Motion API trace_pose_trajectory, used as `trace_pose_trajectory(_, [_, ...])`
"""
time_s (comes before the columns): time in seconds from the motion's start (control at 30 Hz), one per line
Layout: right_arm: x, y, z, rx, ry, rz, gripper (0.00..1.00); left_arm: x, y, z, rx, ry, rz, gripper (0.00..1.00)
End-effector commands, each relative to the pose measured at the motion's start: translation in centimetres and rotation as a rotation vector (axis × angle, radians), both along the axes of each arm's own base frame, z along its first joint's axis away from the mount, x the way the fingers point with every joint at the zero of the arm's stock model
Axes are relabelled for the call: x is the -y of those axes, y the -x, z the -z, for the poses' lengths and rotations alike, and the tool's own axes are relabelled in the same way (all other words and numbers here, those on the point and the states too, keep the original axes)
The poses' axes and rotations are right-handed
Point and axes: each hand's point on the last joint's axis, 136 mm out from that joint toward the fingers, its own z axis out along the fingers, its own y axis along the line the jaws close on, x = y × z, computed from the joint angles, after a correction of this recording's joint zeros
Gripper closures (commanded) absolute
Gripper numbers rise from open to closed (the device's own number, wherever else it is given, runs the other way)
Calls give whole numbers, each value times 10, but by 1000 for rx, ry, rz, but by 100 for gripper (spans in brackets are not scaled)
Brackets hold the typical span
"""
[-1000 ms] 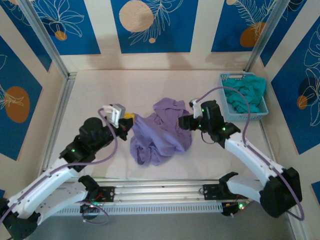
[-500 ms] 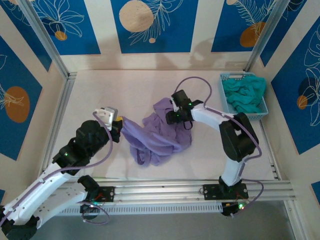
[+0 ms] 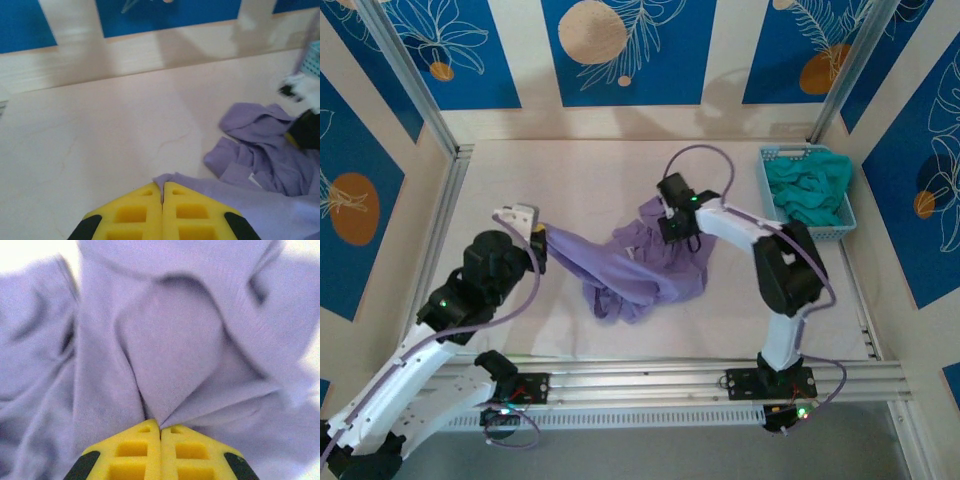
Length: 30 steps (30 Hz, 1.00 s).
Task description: Fold the inside-out t-shirt
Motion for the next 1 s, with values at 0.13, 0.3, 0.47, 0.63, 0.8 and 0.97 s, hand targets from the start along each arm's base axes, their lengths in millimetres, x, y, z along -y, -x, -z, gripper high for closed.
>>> trace_pose_trajectory(0.13, [34,-12,-176,340,-433,62,100,-30,-23,-114,125,77,-66,100])
trace_pose_trajectory(0.3, [50,14,-217,402,-546,69,100,-49,-25,-179,208,114,-103,100])
trace_pose_trajectory(0.47, [51,45,-175,315,-575,110,100,-67,-25,-160,187,66,-184,100])
trace_pose_trajectory(0.63, [21,97,-76,59,-583,121,89,-68,-26,-82,22,24,-191,100])
trace_pose_trajectory(0.8, [39,135,-21,-29,-426,168,63,-60,-11,-9,-148,35,-150,100])
trace_pose_trajectory(0.97, [41,125,-17,4,-299,159,55,-55,-5,25,-213,68,-131,100])
